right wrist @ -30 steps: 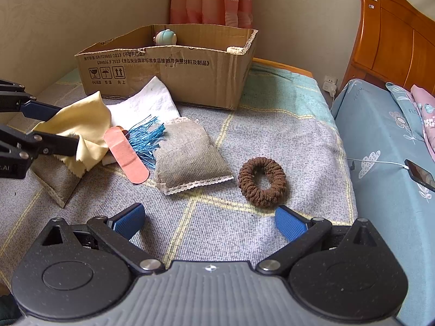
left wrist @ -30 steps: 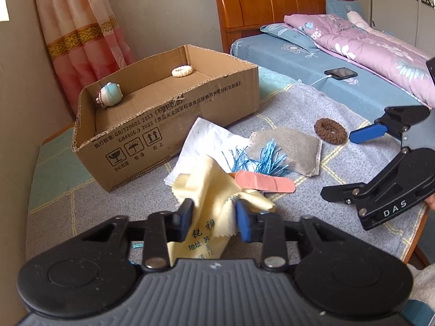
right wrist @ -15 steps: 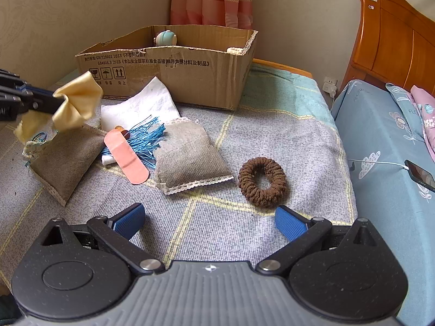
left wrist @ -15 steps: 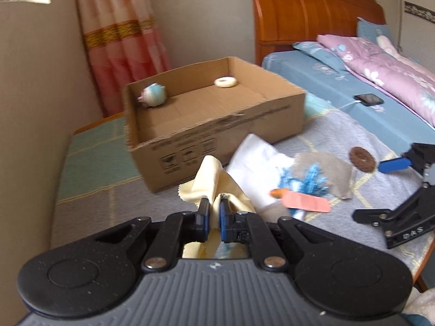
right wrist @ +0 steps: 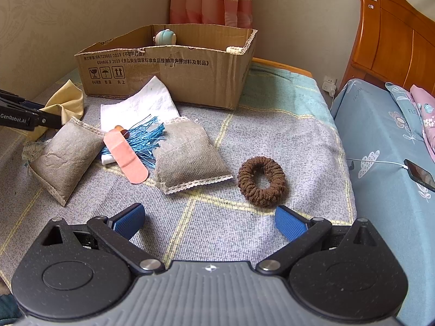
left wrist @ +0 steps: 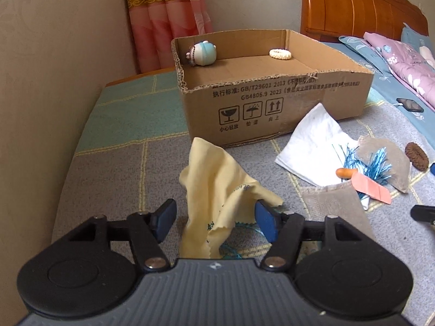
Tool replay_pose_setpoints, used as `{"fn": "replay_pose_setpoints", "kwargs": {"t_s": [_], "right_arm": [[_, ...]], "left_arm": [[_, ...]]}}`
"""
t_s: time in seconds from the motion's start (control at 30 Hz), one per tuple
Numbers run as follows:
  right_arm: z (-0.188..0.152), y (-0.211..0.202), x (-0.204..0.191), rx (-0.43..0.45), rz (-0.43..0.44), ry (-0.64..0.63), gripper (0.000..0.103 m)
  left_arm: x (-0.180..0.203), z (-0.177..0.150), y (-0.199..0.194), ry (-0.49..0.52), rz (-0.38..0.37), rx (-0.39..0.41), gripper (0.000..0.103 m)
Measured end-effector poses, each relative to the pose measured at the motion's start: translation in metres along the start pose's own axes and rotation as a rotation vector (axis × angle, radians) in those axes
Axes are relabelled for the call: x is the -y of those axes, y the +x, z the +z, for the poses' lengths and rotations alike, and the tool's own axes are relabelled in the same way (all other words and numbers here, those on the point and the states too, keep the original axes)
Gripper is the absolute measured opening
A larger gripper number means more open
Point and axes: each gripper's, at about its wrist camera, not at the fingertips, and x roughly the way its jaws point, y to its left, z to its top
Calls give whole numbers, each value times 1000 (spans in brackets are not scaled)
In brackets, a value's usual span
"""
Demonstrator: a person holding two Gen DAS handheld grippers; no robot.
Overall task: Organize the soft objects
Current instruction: 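Lift the yellow cloth with the left gripper while the right gripper grasps the brown hair tie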
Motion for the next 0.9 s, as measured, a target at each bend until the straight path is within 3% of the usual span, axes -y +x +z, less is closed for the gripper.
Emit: {"fn": "replay_pose_setpoints", "kwargs": {"t_s": [0.47, 0.63, 0.9], "right_arm": [[5, 8, 27, 8, -61, 66, 102], [9, 7, 37, 32, -67, 75, 85], [15, 12, 38, 72, -90, 54, 65]], "left_arm": [[-11, 3, 11, -81, -20, 2, 66], [-12, 4, 12, -101, -24, -2, 67], [-11, 6, 15, -99, -20, 1, 67]]}}
